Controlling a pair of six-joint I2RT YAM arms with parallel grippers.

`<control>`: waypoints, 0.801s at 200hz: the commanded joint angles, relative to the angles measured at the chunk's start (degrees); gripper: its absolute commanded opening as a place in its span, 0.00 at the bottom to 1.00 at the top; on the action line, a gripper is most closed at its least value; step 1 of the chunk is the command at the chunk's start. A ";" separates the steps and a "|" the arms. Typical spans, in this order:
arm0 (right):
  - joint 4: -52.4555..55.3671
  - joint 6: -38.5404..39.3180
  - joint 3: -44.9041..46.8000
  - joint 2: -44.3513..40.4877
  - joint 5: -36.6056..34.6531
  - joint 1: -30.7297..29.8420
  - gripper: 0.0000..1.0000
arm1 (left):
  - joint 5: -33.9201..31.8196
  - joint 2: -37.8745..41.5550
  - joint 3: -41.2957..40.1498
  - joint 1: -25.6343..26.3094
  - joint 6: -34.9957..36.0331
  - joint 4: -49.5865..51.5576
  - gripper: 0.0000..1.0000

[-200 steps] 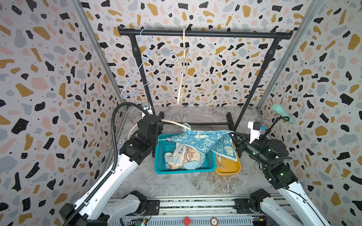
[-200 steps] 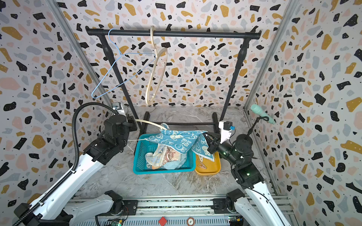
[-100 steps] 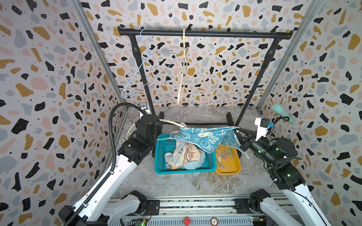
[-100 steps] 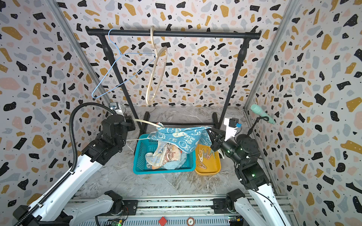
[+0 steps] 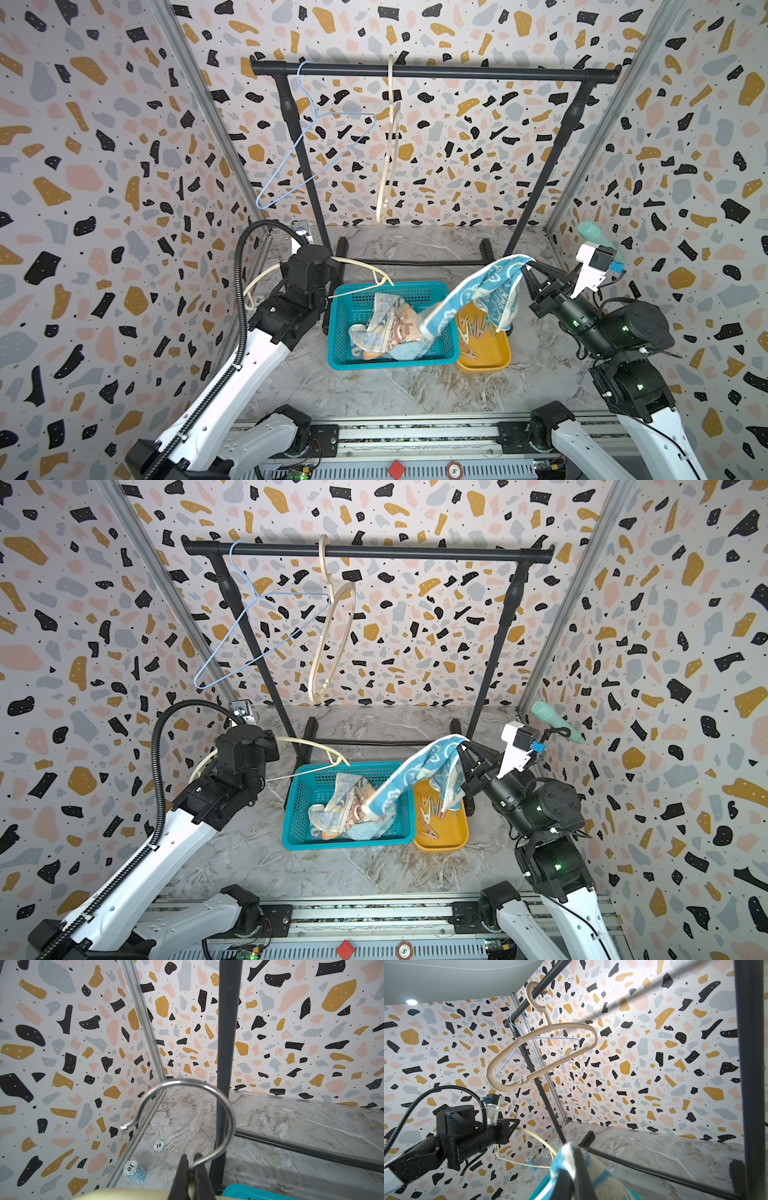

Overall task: Remove the clothespins securing towels to the hanger
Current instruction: Remove the towel from the hanger, then place the towel in the basket.

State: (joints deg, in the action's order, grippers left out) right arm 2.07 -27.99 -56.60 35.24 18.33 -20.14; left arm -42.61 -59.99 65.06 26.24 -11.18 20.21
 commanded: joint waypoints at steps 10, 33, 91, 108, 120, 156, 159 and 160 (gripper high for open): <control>-2.01 0.42 -2.94 1.99 2.85 0.19 0.00 | -0.11 2.10 0.05 -0.24 0.92 -1.84 0.00; -1.96 1.01 -4.03 3.05 4.37 0.19 0.00 | 2.80 3.24 0.11 -0.31 0.92 -2.21 0.00; -1.15 3.16 -7.15 5.59 7.38 0.20 0.00 | 10.31 6.53 2.04 -0.31 -0.15 -1.92 0.00; -1.32 3.51 -7.81 6.46 8.48 0.24 0.00 | 12.80 7.05 2.65 -0.30 0.11 -1.93 0.00; -1.76 3.50 -7.98 7.01 9.28 0.19 0.00 | 13.40 7.44 2.94 -0.30 -0.31 -1.93 0.00; -4.24 2.37 -8.08 9.16 12.38 0.24 0.00 | 15.80 9.66 3.18 -0.31 -0.98 -3.33 0.00; -4.51 2.21 -8.07 9.36 12.77 0.20 0.00 | 16.00 9.86 3.27 -0.31 -1.12 -3.33 0.00; -4.56 2.18 -8.08 9.43 12.87 0.24 0.00 | 16.03 9.92 3.30 -0.31 -1.17 -3.33 0.00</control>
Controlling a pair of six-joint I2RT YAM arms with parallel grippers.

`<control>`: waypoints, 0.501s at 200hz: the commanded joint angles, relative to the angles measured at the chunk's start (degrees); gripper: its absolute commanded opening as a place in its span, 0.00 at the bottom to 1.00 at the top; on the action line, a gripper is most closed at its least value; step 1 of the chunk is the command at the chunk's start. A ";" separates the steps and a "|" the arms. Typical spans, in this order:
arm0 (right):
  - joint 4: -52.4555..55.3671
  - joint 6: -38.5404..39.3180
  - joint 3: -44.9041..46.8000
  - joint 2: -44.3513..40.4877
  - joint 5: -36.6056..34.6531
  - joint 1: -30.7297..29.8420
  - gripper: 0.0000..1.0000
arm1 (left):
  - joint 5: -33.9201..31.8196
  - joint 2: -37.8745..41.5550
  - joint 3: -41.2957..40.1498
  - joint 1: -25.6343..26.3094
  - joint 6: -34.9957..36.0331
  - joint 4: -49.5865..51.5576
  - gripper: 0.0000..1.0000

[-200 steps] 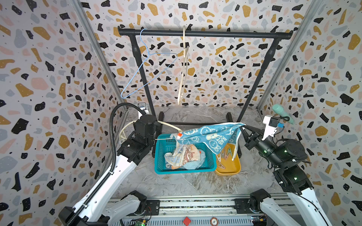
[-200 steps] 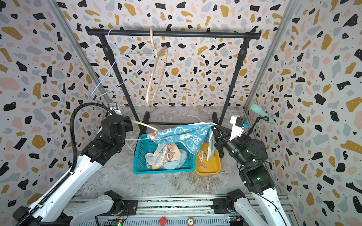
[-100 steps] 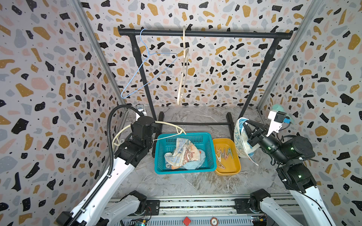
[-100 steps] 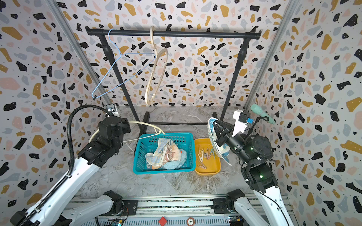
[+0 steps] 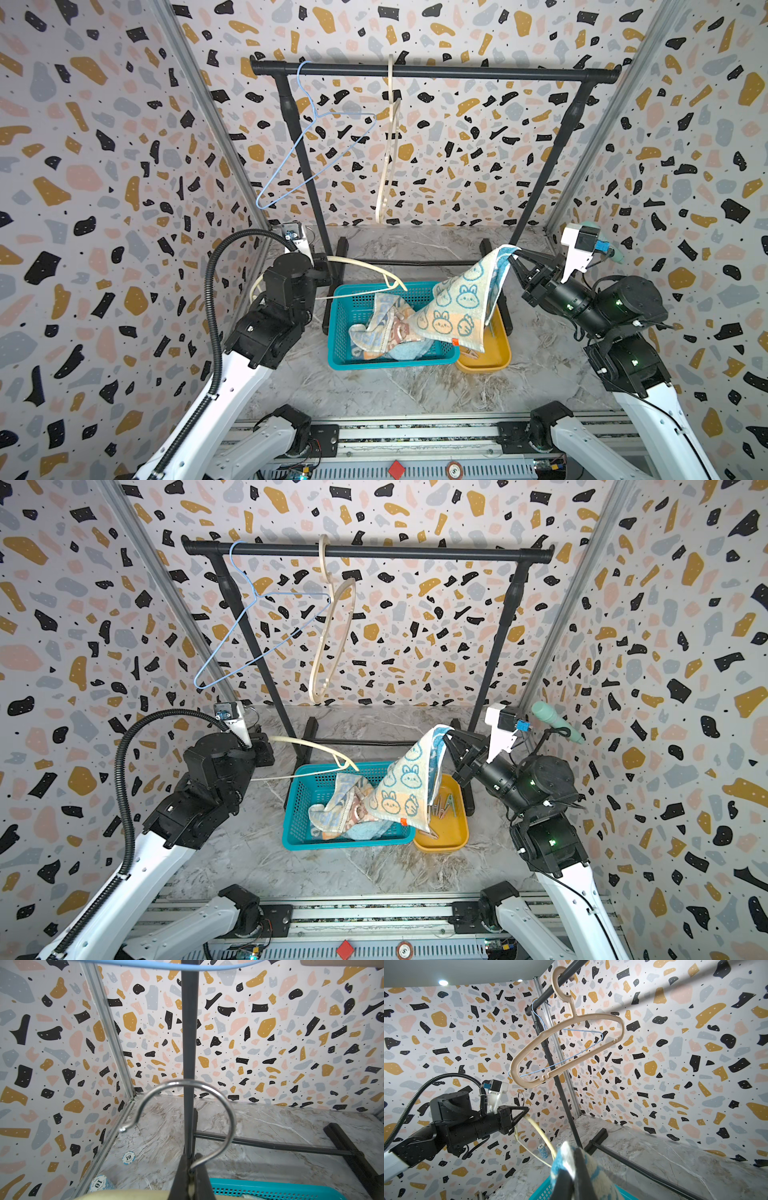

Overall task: Remove the clothespins securing towels to the hanger
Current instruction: Place the towel in the basket.

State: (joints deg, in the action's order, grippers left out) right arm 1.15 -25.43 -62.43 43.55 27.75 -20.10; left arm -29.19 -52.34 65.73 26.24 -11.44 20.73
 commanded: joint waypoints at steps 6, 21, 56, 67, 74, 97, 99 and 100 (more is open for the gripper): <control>-4.30 -0.72 -2.21 1.48 3.98 0.23 0.00 | 3.07 2.42 2.92 -0.31 -1.02 -3.81 0.00; -4.99 -1.11 -2.46 2.52 4.63 0.08 0.00 | 4.22 2.69 3.86 -0.31 -1.17 -3.41 0.00; -6.86 -2.23 -3.13 4.86 8.45 -0.03 0.00 | 6.45 2.76 5.09 -0.31 -1.67 -2.42 0.00; -7.62 -2.49 -3.11 5.35 9.20 -0.30 0.00 | 6.78 3.02 5.02 -0.31 -1.91 -2.53 0.00; -7.87 -2.47 -3.20 5.56 9.39 -0.53 0.00 | 6.88 3.12 4.98 -0.31 -2.06 -2.65 0.00; -8.00 -2.11 -3.65 6.26 9.12 -1.21 0.00 | 6.88 3.01 5.23 -0.31 -2.11 -2.61 0.00; -8.00 -2.15 -3.70 6.34 9.13 -1.25 0.00 | 6.87 3.02 5.27 -0.29 -2.12 -2.56 0.00; -7.96 -2.07 -3.72 6.36 9.15 -1.30 0.00 | 6.87 3.03 5.27 -0.30 -2.15 -2.50 0.00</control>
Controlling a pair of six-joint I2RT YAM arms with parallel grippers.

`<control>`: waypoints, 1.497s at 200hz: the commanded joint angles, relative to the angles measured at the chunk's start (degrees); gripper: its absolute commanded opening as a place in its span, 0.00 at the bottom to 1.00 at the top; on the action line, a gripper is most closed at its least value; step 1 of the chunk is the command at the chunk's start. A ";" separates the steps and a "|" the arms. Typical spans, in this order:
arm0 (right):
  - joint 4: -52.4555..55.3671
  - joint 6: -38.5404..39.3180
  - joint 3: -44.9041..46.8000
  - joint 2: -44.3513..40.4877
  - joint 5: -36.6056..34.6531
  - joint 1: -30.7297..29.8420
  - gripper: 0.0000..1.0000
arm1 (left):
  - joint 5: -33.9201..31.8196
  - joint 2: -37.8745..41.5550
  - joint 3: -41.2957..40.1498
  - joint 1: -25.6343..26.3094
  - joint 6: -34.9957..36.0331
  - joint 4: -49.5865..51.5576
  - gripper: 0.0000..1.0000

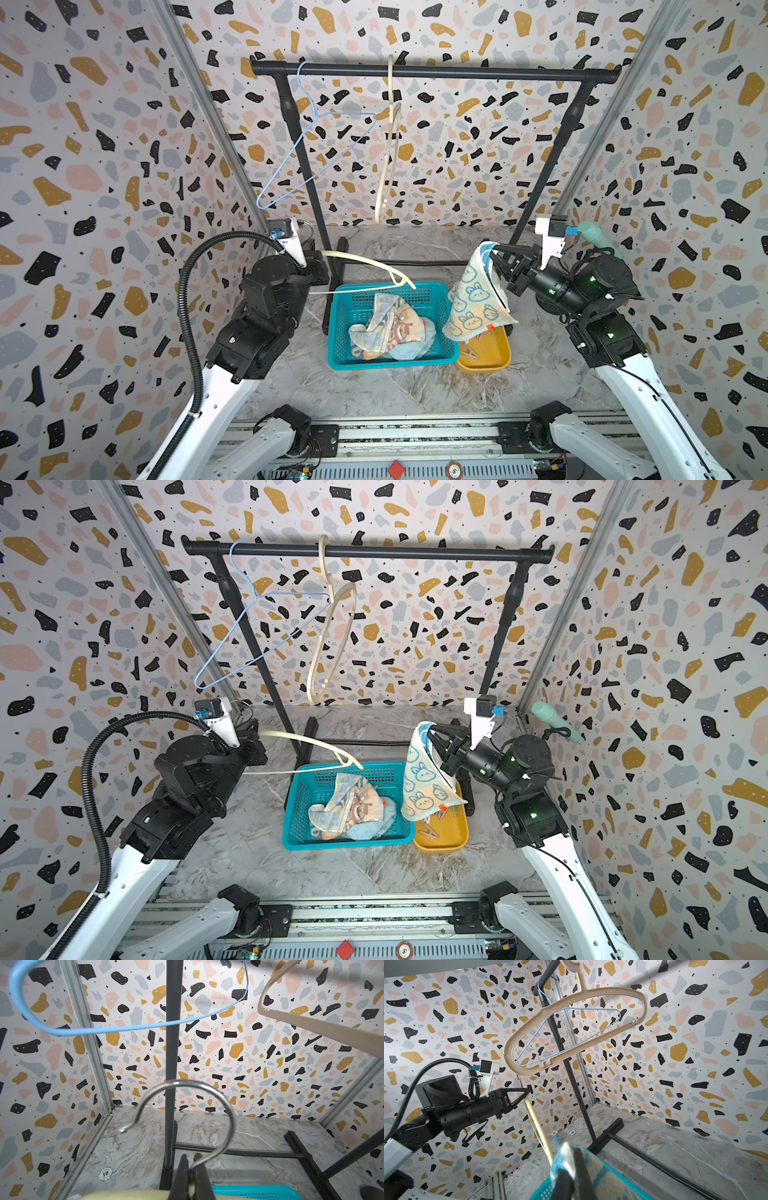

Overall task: Remove the clothespins securing towels to the hanger
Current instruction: Place the towel in the basket.

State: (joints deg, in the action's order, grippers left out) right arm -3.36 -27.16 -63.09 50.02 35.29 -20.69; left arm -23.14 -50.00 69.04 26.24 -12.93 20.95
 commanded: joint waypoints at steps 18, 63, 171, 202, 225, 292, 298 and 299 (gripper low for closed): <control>-3.67 -0.12 -3.32 0.68 1.67 -1.34 0.00 | 0.91 0.57 2.00 -0.31 -0.69 -2.79 0.00; -3.86 0.86 -3.05 2.68 0.72 -4.30 0.00 | 0.80 0.82 2.03 -0.29 -0.79 -2.76 0.00; -8.51 0.21 0.78 7.28 -1.97 -12.86 0.00 | 0.27 1.38 1.53 -0.26 -0.43 -2.67 0.00; -10.33 -0.68 2.26 8.66 -2.06 -14.53 0.00 | 0.20 1.31 1.46 -0.31 -0.31 -2.73 0.00; -11.08 -0.62 2.53 10.06 -2.50 -15.80 0.00 | 0.21 1.44 1.42 -0.31 -0.17 -2.77 0.00; -15.08 -0.79 3.22 15.93 -3.60 -19.32 0.00 | 0.27 1.83 1.01 -0.27 -0.17 -3.11 0.00; -15.43 -0.86 3.40 16.61 -3.81 -19.54 0.00 | 0.20 1.91 0.94 -0.31 -0.17 -3.11 0.00; -15.53 -0.87 3.45 16.69 -3.86 -19.60 0.00 | 0.15 1.92 0.98 -0.31 -0.17 -3.11 0.00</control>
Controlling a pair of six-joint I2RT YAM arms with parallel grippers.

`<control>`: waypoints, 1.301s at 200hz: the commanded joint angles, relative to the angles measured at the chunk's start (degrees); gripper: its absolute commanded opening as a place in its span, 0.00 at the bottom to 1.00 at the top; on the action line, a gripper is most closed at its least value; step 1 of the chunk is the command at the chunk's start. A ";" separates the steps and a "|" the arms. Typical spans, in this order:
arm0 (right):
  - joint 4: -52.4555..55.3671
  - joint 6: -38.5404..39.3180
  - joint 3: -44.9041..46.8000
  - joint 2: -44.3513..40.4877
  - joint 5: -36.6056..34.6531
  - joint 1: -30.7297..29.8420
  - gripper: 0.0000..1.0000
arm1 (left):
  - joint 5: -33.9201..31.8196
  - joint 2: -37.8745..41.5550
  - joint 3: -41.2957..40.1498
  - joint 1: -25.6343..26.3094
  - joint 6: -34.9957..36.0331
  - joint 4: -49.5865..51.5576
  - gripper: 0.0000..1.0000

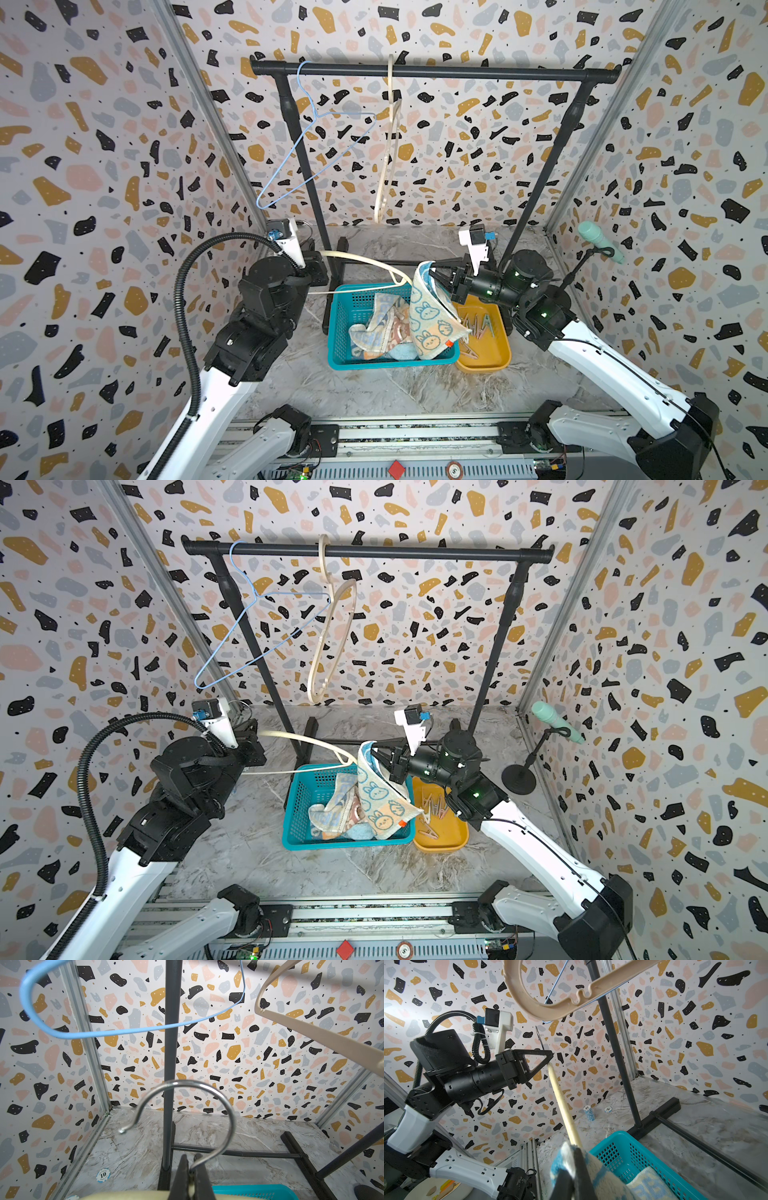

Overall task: Remove the clothespins securing towels to the hanger
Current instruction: Place the towel in the basket.

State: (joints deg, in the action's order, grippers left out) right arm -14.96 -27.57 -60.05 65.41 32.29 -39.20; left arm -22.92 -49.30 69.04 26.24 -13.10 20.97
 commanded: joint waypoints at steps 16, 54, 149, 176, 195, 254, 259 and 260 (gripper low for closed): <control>-5.13 -0.66 0.80 2.97 -1.17 -1.96 0.00 | -0.08 1.32 0.85 -0.29 0.00 -3.15 0.00; -6.17 -0.08 1.15 6.72 -3.39 -5.18 0.00 | -0.37 1.66 0.68 -0.31 0.03 -3.04 0.00; -11.03 -3.13 6.21 15.38 -5.48 -11.05 0.00 | -0.37 2.45 1.98 -0.36 0.08 -1.73 0.00; -12.77 -4.19 7.53 16.10 -5.57 -11.24 0.00 | -0.72 2.93 2.25 -0.31 0.07 -1.30 0.00; -12.54 -4.16 7.72 15.67 -6.21 -11.25 0.00 | -1.15 2.75 2.19 -0.31 0.43 -0.61 0.00; -9.58 -1.77 7.53 9.34 -10.19 -11.16 0.00 | -7.29 3.23 0.51 -0.31 1.28 2.66 0.00; -8.87 -1.18 7.38 8.70 -10.59 -11.12 0.00 | -7.76 3.34 0.13 -0.31 1.32 2.83 0.00; -8.73 -1.08 7.30 8.52 -10.76 -11.14 0.00 | -7.84 3.38 0.04 -0.31 1.37 2.84 0.00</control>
State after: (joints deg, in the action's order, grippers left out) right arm -25.93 -30.70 -52.23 78.56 23.79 -50.00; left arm -27.22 -47.33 69.04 25.98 -11.31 26.22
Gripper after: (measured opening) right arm 0.049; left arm 0.059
